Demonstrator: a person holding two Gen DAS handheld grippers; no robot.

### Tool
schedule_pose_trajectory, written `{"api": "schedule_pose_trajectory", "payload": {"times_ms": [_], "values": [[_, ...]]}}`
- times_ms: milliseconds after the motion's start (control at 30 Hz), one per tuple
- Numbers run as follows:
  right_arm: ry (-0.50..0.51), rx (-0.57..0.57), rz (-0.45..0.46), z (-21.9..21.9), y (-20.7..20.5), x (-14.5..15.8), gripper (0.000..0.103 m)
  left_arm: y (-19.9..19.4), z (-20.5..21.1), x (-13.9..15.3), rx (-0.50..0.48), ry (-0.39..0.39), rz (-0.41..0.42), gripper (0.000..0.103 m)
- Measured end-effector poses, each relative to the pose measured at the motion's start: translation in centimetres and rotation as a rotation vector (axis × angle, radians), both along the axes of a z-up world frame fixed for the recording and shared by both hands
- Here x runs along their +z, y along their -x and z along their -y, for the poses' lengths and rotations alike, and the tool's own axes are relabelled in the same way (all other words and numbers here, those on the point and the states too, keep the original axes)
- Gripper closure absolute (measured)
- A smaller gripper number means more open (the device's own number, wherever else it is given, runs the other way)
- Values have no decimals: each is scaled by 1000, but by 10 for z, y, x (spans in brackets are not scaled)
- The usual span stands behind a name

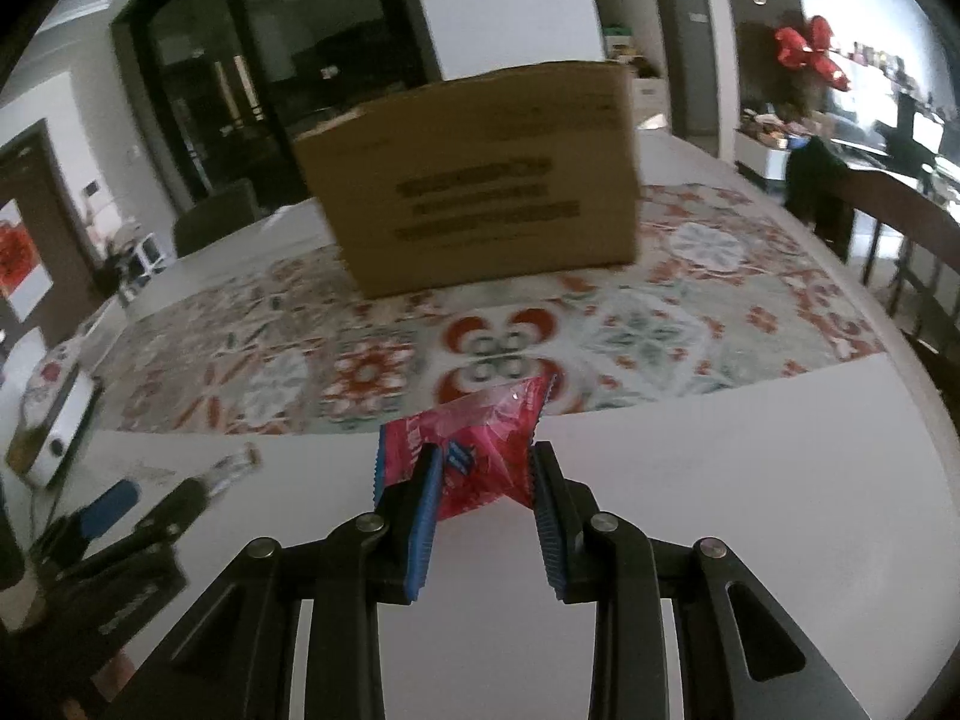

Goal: Organize snacks
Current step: 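Move the left tool to the white-and-gold snack while the right tool reaches the pink packet, then close the left tool on the white-and-gold snack while the right tool grips the pink packet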

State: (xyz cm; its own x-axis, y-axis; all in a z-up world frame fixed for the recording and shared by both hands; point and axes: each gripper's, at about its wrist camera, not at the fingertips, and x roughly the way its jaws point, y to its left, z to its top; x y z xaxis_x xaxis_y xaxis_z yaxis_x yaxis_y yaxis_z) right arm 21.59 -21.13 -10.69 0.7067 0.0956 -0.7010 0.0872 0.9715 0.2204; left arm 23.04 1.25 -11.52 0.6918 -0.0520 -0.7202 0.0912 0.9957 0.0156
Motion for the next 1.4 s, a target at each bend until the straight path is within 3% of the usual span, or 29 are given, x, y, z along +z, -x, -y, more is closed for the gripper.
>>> {"api": "schedule_pose_trajectory", "payload": {"times_ms": [200,267,433,633,667,767,800,1000,1167,1333,1400], "values": [[-3,54,-19,-27,-7,-2,74,-14,-4,-9,-154,-73,-5,31],[-1,64,-23,-35,-9,-4,86,-18,-5,-10,-183,-87,-6,33],[-2,88,-45,-50,-16,-10,88,-31,-6,-18,-239,-77,-33,36],[-4,71,-69,-48,-15,-13,87,-34,1,-22,-302,-118,-25,42],[11,71,-66,-49,-15,-12,85,-36,2,-23,-309,-127,-29,44],[46,79,-69,-51,-18,-9,64,-40,-1,-24,-316,-127,-39,46],[54,82,-67,-52,-19,-8,62,-41,-2,-24,-317,-121,-45,47],[73,197,-119,-64,-38,-8,59,-48,-6,-32,-325,-60,-108,58],[86,273,-136,-75,-40,-10,59,-45,-5,-34,-321,-37,-121,80],[51,323,-159,-75,-43,-12,59,-37,-5,-30,-270,-7,-148,83],[32,349,-168,-74,-44,-13,50,-31,-6,-25,-227,10,-149,83]]}}
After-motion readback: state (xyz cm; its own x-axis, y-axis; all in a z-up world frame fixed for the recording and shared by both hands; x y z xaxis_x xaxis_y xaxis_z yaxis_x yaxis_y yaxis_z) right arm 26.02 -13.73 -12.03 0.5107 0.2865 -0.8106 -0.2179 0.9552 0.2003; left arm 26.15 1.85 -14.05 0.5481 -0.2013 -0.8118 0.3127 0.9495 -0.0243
